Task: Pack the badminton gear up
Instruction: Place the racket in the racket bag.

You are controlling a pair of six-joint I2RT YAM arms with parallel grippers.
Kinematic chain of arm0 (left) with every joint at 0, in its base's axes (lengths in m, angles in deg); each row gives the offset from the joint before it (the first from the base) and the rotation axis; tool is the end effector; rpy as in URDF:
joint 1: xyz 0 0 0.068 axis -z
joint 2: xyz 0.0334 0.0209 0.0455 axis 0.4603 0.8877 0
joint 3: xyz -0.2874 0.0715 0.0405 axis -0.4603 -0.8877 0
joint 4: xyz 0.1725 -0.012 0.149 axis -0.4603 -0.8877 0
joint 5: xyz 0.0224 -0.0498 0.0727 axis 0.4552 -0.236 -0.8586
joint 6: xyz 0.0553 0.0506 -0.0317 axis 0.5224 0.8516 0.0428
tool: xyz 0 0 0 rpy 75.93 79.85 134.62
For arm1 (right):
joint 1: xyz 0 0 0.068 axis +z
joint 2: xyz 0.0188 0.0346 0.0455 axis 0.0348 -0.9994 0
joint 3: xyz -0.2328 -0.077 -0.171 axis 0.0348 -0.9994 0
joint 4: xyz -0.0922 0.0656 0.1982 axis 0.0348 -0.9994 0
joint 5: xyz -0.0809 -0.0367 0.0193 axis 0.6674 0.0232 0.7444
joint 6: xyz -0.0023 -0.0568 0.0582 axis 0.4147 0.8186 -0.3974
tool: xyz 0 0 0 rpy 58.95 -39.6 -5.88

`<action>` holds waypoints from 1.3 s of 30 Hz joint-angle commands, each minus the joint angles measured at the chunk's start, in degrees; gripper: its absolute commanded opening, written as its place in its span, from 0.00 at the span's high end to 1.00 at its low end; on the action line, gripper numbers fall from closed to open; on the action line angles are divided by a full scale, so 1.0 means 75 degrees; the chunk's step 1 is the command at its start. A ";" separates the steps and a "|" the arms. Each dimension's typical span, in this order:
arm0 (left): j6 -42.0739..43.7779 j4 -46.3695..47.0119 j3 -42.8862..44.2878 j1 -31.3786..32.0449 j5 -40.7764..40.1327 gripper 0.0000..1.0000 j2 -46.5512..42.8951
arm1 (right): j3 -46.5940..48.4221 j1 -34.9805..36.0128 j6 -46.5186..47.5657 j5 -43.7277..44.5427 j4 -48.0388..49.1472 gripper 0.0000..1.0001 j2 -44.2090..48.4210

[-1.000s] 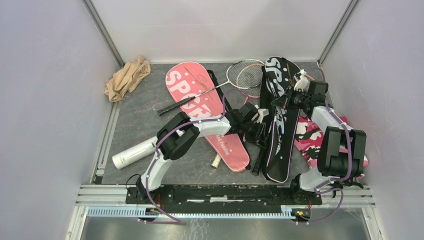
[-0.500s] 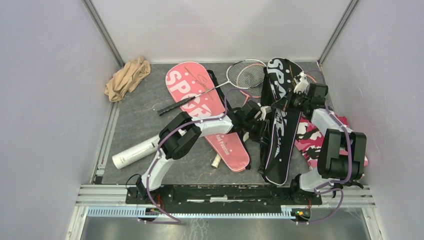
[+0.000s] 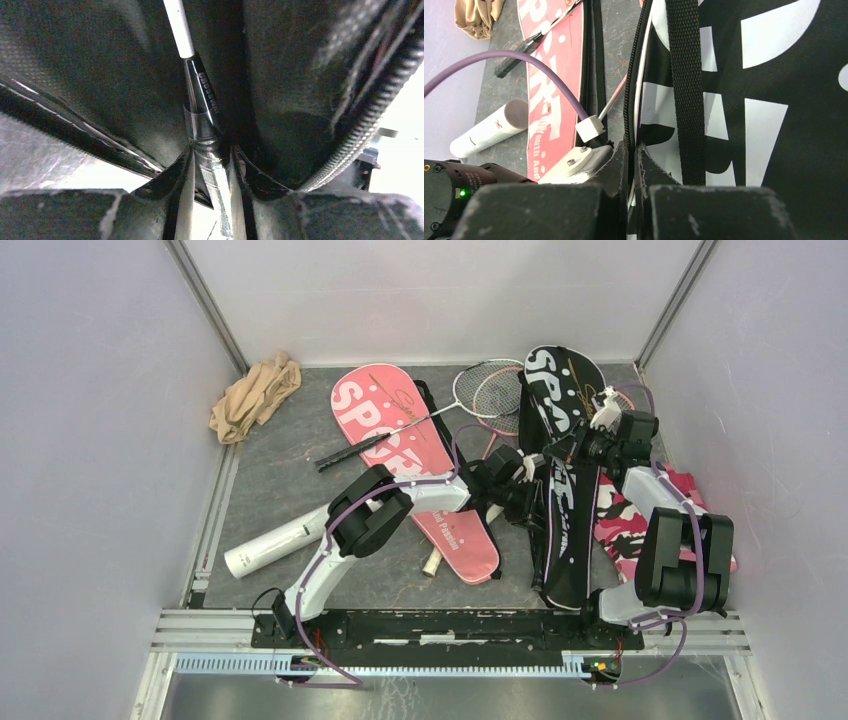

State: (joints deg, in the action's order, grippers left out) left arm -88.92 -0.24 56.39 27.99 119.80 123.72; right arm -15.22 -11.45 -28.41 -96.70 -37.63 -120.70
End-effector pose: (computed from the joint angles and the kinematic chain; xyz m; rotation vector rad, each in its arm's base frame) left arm 0.2612 -0.4493 0.1626 0.5640 2.5607 -1.5199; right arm 0.3016 -0.0012 0.2506 0.0849 2.1319 0.9079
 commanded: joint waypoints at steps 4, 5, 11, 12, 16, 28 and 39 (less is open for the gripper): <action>-0.1483 0.2218 0.0348 -0.0074 -0.0012 0.98 0.0196 | -0.0244 0.0053 -0.0594 -0.0277 0.0449 1.00 0.0428; -0.1685 0.2443 0.0294 -0.0082 0.0003 0.98 0.0207 | -0.0293 0.0056 -0.0639 -0.0262 0.0505 1.00 0.0425; -0.2700 0.3420 -0.0036 -0.0074 -0.0034 0.98 0.0340 | -0.0521 0.0053 -0.1150 -0.0146 0.0937 1.00 0.0408; -0.2771 0.3500 -0.0091 -0.0074 -0.0055 0.98 0.0352 | -0.0534 0.0053 -0.1206 -0.0133 0.0982 1.00 0.0381; -0.2985 0.3689 -0.0245 -0.0084 -0.0265 0.98 0.0373 | -0.0563 0.0055 -0.1555 -0.0065 0.1217 1.00 0.0307; -0.2372 0.3496 -0.0872 -0.0281 -0.0371 0.98 -0.0020 | 0.0202 0.0036 -0.1165 0.0259 0.0327 1.00 0.0116; -0.1805 0.3083 -0.1585 -0.0938 -0.0699 0.98 -0.0821 | -0.0255 0.0051 -0.3139 0.0475 0.1833 1.00 0.0176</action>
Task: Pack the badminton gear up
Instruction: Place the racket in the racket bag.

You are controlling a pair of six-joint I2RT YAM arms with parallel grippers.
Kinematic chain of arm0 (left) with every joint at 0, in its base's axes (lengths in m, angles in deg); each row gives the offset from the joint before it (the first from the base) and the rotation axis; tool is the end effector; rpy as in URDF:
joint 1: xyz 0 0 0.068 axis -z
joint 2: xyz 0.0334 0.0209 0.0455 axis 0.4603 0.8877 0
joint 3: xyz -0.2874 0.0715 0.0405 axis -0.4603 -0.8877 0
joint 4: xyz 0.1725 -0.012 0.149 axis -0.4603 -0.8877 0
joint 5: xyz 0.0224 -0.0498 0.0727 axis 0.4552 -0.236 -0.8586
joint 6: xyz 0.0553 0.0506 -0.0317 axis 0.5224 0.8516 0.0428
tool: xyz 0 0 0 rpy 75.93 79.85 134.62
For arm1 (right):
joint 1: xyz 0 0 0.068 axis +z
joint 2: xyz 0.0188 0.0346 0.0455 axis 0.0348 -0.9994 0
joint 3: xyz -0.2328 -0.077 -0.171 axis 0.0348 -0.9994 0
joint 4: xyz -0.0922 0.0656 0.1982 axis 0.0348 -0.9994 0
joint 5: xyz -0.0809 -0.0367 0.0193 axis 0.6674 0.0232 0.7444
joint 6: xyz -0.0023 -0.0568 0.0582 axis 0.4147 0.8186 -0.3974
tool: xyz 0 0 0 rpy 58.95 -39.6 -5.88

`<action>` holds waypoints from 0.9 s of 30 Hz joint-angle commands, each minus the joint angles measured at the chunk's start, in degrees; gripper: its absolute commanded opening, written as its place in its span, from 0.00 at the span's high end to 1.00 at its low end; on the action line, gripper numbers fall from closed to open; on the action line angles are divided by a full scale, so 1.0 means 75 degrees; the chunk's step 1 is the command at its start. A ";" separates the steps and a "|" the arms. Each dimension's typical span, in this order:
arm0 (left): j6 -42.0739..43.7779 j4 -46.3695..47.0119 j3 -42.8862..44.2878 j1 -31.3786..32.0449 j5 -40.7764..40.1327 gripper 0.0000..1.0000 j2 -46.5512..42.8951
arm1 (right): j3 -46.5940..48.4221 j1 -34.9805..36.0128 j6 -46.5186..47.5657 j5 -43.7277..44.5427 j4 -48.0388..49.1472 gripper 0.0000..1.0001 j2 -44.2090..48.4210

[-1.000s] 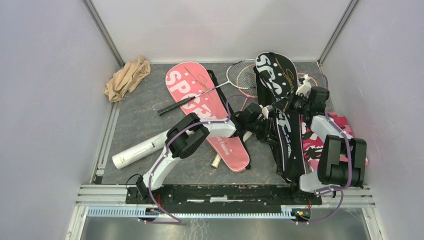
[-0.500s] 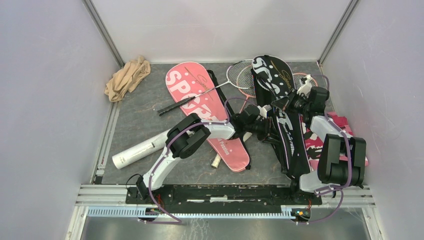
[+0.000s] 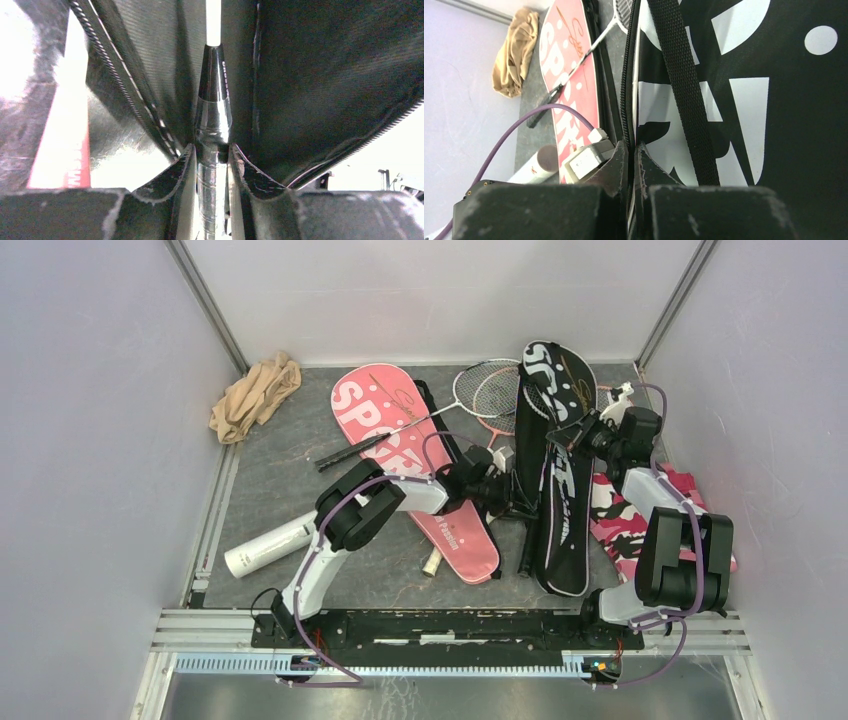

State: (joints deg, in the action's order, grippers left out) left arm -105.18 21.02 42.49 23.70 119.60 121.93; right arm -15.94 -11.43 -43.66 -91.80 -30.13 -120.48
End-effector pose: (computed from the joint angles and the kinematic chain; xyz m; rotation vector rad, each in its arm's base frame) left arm 0.2826 -0.4139 0.1467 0.1718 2.5266 -1.6865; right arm 0.3105 -0.0072 0.2598 0.3527 2.0528 0.9459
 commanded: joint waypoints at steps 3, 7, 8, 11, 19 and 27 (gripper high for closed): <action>0.0400 0.0159 0.0578 -0.0399 -0.0608 0.98 -0.0425 | -0.0280 0.0074 -0.1583 -0.0307 0.1272 1.00 0.0030; 0.0442 0.0259 0.1047 -0.0440 -0.0291 0.98 -0.0129 | -0.0579 0.0113 -0.2161 -0.0411 0.1852 1.00 0.0059; 0.0452 0.0287 0.1251 -0.0449 -0.0101 0.98 0.0053 | -0.0612 0.0123 -0.2269 -0.0448 0.1945 1.00 0.0062; 0.0077 0.1030 0.1559 -0.0463 0.0405 0.98 0.0398 | -0.0815 0.0152 -0.2702 -0.0558 0.2433 1.00 0.0079; -0.0205 0.1818 0.2071 -0.0440 0.0824 0.98 0.0991 | -0.1266 0.0158 -0.3609 -0.0770 0.3512 1.00 0.0125; -0.0318 0.2273 0.2503 -0.0396 0.0976 0.77 0.1496 | -0.1398 0.0158 -0.3690 -0.0767 0.3619 1.00 0.0214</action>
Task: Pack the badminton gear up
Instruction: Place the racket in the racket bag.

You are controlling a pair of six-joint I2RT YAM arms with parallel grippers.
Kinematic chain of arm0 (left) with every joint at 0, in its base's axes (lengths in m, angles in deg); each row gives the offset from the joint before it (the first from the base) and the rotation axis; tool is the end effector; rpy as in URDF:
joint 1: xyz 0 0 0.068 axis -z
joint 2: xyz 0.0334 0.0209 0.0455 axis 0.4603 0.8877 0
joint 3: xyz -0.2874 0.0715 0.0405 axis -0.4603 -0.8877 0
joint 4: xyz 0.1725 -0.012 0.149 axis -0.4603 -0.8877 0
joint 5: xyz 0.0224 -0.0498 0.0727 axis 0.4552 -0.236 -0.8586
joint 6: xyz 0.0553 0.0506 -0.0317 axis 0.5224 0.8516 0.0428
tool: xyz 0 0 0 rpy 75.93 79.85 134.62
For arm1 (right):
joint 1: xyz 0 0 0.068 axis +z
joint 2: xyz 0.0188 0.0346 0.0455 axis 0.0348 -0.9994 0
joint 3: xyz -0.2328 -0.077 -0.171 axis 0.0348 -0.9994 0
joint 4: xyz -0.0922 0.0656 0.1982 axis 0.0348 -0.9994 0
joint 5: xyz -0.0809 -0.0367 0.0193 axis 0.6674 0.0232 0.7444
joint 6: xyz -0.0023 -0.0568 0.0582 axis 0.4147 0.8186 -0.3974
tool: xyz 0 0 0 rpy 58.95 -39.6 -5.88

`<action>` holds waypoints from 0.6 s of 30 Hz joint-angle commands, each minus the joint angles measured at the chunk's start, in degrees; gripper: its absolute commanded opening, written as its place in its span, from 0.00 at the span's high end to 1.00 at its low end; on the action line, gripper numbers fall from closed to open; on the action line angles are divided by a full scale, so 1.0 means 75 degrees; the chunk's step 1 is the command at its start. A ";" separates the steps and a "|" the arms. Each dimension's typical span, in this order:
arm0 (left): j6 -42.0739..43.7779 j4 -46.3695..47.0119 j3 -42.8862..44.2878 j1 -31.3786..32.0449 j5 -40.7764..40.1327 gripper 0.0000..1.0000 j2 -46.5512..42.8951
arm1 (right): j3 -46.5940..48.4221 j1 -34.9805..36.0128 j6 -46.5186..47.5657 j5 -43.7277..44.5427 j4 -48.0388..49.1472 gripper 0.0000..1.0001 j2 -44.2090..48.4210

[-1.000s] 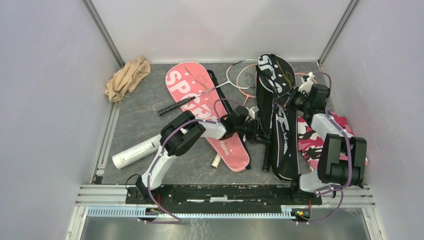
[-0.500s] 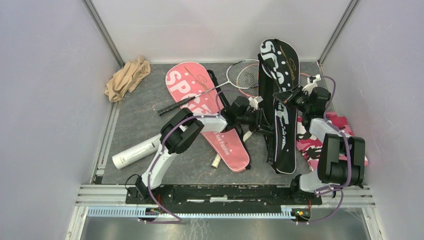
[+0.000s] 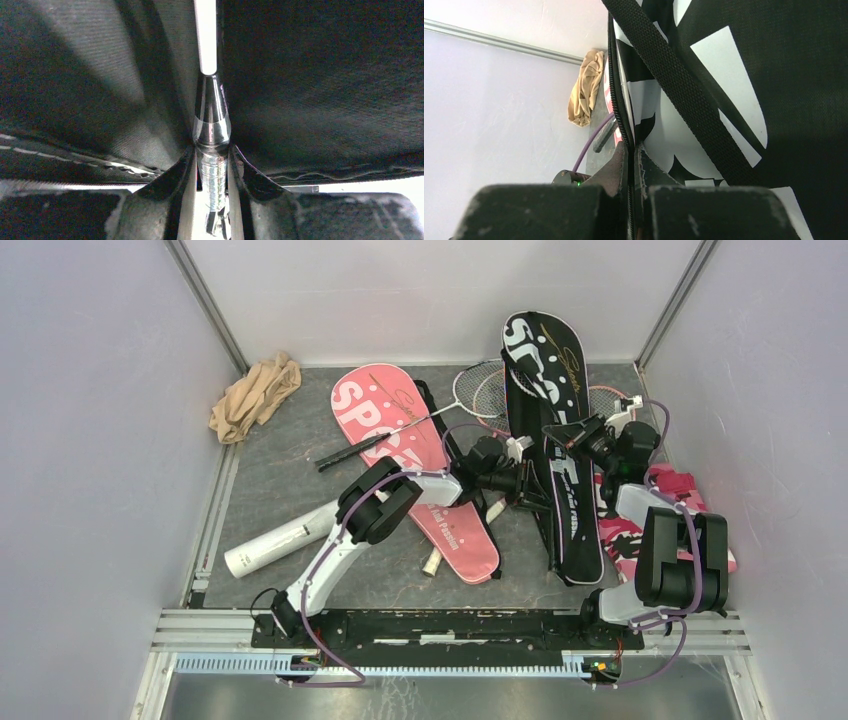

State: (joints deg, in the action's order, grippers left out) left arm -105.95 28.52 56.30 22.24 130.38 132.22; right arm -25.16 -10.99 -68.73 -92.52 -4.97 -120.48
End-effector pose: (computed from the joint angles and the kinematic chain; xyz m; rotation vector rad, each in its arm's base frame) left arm 0.3149 -0.4481 0.1467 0.3882 2.3468 -1.9368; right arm 0.3070 -0.0036 0.2623 0.5862 1.8176 1.2088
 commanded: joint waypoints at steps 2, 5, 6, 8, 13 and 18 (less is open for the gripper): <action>-0.0384 0.1494 0.0811 -0.0176 -0.0434 0.76 0.0238 | -0.0183 0.0106 -0.0345 -0.0653 0.0266 1.00 0.0198; -0.0700 0.1900 0.0962 -0.0136 -0.0347 0.74 0.0422 | -0.0172 0.0100 -0.0320 -0.0653 0.0262 1.00 0.0191; -0.0878 0.2145 0.0995 -0.0129 -0.0308 0.73 0.0481 | -0.0172 0.0101 -0.0310 -0.0653 0.0256 1.00 0.0174; -0.1311 0.2713 0.1068 -0.0123 -0.0194 0.71 0.0665 | -0.0194 0.0109 -0.0259 -0.0630 0.0203 1.00 0.0187; -0.1740 0.3385 0.1264 -0.0138 -0.0129 0.68 0.0944 | -0.0242 0.0102 -0.0029 -0.0581 -0.0056 1.00 0.0223; -0.1753 0.3426 0.1526 -0.0196 -0.0108 0.62 0.1088 | -0.0323 0.0099 0.0104 -0.0561 -0.0214 1.00 0.0291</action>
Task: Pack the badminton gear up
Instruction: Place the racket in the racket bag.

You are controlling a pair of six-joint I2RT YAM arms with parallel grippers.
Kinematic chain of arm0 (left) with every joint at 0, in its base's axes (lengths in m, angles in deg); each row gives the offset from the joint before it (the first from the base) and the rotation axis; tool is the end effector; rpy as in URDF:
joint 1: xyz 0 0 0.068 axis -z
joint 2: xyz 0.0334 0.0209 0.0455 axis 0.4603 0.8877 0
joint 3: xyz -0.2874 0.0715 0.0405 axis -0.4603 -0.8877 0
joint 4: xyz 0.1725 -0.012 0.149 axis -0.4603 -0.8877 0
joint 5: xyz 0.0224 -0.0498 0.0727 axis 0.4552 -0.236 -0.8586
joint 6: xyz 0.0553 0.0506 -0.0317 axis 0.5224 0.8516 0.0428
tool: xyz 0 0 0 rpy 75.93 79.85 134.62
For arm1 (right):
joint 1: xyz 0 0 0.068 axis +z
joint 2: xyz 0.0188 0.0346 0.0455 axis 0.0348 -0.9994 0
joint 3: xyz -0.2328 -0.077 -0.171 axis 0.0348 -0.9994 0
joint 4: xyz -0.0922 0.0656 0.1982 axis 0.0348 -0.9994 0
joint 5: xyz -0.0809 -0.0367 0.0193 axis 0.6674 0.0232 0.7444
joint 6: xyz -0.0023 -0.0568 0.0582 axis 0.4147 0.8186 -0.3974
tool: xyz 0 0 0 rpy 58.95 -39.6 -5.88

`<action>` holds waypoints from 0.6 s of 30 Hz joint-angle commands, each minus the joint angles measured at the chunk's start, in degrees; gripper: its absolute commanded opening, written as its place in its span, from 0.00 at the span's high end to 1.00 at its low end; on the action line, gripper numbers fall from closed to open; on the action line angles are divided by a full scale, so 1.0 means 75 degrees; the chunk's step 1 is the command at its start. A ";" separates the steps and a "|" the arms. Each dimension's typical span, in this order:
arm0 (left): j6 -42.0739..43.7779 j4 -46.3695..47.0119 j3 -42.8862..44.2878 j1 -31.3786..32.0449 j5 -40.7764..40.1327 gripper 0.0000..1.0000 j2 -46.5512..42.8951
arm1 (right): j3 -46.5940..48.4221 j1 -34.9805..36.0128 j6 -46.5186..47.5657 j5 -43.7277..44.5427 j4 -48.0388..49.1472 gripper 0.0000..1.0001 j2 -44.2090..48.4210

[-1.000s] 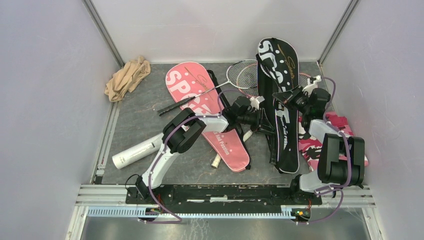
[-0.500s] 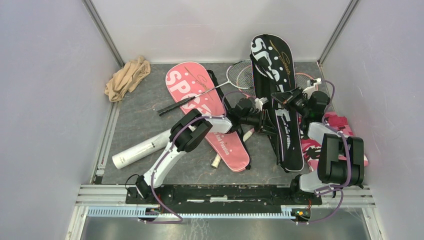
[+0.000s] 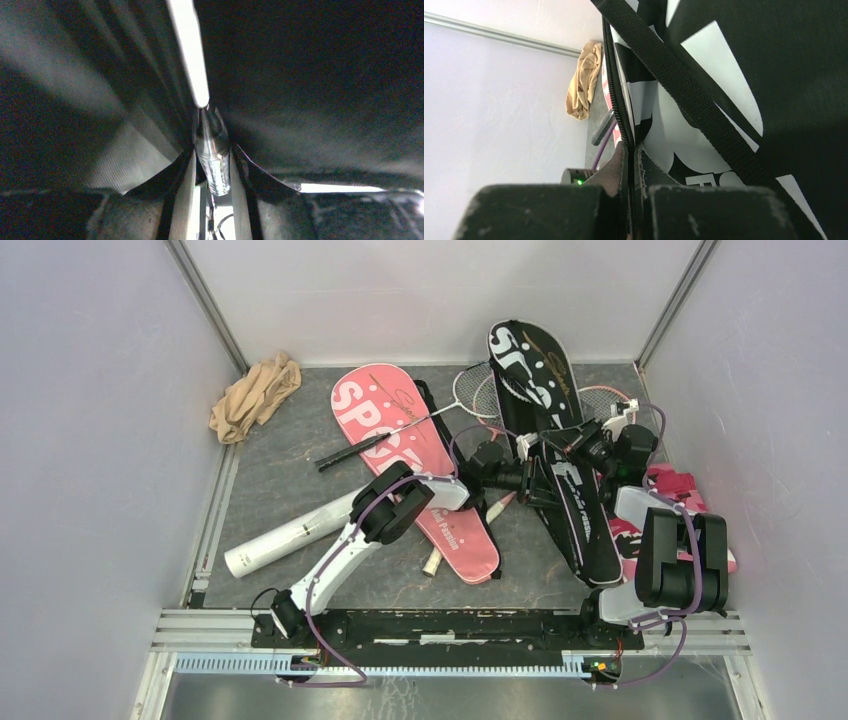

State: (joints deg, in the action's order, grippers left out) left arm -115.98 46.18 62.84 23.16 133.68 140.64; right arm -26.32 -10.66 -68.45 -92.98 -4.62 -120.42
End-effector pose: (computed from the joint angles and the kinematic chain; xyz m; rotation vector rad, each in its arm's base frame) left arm 0.3202 -0.4727 0.1397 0.4381 2.1446 -2.1669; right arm 0.3039 -0.0009 0.2571 0.5810 1.8334 1.2171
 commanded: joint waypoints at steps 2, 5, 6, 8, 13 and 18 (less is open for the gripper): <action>-0.0351 0.0978 0.0819 -0.0326 -0.0464 0.59 0.0055 | -0.0154 0.0066 0.0066 -0.0510 -0.0261 1.00 0.0285; -0.0023 0.0555 0.1111 -0.0309 -0.0394 0.54 0.0175 | -0.0111 0.0066 0.0056 -0.0532 -0.0261 1.00 0.0286; 0.0051 0.0422 0.1164 -0.0309 -0.0366 0.54 0.0212 | -0.0085 0.0072 0.0054 -0.0542 -0.0261 1.00 0.0281; 0.0130 0.0324 0.1200 -0.0311 -0.0346 0.54 0.0229 | -0.0047 0.0066 0.0080 -0.0557 -0.0272 1.00 0.0270; 0.0697 -0.0072 0.0589 -0.0349 -0.0244 0.54 -0.0257 | 0.0283 0.0020 0.0621 -0.0543 -0.0921 1.00 0.0276; 0.1805 -0.1407 -0.0215 -0.0496 -0.0084 0.51 -0.1138 | 0.1176 -0.0146 0.2006 -0.0145 -0.2464 1.00 0.0295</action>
State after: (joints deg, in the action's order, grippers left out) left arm -111.91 41.85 64.15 20.75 132.17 140.81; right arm -24.29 -10.81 -62.20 -94.84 -15.38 -119.94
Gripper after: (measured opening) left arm 0.476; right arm 0.023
